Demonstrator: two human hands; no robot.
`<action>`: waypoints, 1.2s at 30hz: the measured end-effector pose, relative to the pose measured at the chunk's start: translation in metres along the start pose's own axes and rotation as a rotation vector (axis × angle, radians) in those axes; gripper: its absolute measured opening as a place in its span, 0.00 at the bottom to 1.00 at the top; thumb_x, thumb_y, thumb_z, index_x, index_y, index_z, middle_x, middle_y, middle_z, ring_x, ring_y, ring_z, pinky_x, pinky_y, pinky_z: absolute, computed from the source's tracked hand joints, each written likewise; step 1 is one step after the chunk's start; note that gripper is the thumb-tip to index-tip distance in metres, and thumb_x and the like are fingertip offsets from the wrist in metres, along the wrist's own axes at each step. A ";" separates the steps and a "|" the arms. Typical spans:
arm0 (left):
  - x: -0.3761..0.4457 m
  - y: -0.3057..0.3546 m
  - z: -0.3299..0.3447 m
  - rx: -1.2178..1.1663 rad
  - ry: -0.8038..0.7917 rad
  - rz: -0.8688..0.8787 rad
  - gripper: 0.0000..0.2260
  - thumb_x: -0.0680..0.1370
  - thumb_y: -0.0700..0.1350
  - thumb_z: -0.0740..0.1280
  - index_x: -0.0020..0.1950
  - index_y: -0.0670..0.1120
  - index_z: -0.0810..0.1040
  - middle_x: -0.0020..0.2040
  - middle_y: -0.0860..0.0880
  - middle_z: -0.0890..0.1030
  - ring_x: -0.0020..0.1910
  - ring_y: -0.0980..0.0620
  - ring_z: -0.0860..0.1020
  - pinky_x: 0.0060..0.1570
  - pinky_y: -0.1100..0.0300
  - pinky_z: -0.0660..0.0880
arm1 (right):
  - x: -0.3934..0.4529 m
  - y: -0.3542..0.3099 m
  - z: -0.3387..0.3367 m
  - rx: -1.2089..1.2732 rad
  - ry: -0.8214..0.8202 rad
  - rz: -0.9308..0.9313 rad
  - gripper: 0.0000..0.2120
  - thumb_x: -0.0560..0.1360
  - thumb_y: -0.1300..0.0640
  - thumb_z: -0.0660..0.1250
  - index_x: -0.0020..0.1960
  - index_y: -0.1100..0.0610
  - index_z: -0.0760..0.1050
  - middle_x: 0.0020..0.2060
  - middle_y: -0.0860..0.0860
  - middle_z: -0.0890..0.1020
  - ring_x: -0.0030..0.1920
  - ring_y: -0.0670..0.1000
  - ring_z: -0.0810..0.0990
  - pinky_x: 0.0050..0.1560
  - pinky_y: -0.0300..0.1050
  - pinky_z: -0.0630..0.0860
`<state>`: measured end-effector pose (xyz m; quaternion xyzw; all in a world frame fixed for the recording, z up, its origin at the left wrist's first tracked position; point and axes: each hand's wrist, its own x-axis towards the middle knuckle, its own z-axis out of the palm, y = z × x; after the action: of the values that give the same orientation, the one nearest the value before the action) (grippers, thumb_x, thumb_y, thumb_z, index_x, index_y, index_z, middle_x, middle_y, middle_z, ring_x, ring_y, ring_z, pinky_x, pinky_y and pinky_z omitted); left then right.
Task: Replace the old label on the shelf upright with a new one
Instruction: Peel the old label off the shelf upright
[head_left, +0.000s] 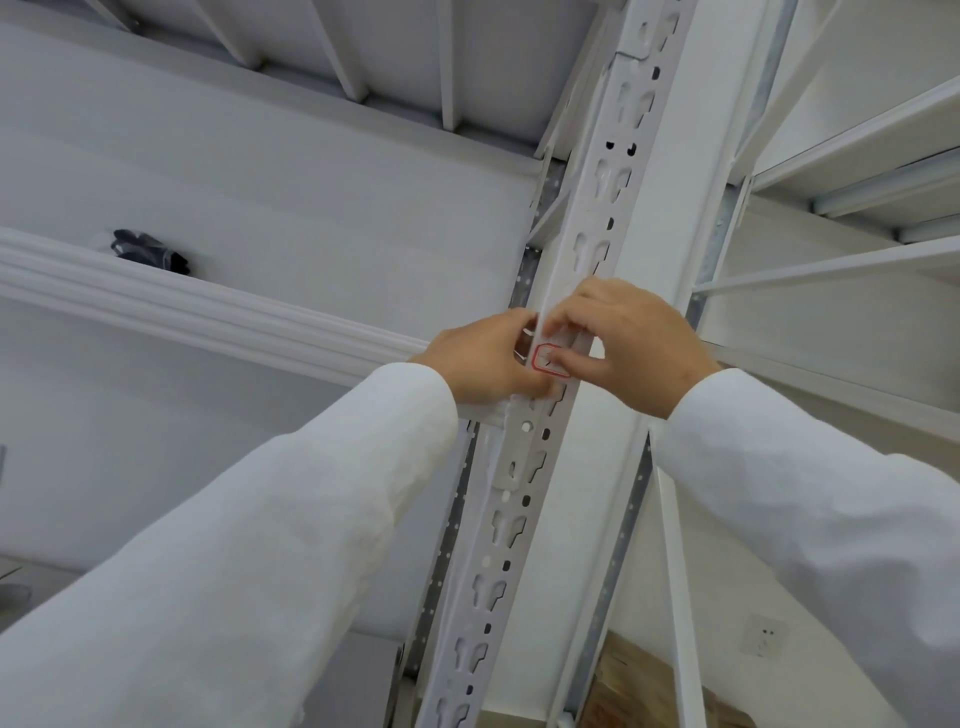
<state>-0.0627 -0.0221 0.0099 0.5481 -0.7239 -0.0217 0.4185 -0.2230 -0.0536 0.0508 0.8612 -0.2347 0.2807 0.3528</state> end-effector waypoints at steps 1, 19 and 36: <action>0.000 0.000 0.000 -0.004 -0.001 0.000 0.16 0.70 0.55 0.72 0.54 0.57 0.70 0.50 0.60 0.79 0.50 0.56 0.78 0.53 0.58 0.69 | 0.001 -0.002 0.001 -0.019 0.007 0.000 0.07 0.72 0.52 0.69 0.49 0.53 0.78 0.42 0.51 0.77 0.43 0.53 0.73 0.43 0.48 0.70; 0.002 -0.002 0.001 0.015 0.011 -0.002 0.16 0.70 0.56 0.72 0.53 0.55 0.71 0.49 0.59 0.79 0.49 0.55 0.77 0.50 0.59 0.67 | 0.007 -0.006 0.009 -0.137 -0.011 -0.074 0.09 0.76 0.56 0.58 0.42 0.56 0.75 0.41 0.54 0.76 0.41 0.56 0.75 0.39 0.47 0.63; 0.000 0.000 0.000 0.009 0.007 0.017 0.14 0.71 0.55 0.71 0.49 0.58 0.68 0.48 0.60 0.76 0.48 0.56 0.76 0.50 0.59 0.66 | 0.007 -0.012 0.002 0.010 -0.055 0.013 0.05 0.75 0.56 0.63 0.46 0.55 0.77 0.46 0.51 0.75 0.49 0.52 0.72 0.45 0.46 0.68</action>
<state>-0.0626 -0.0222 0.0094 0.5438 -0.7272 -0.0127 0.4186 -0.2096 -0.0485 0.0486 0.8688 -0.2486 0.2606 0.3399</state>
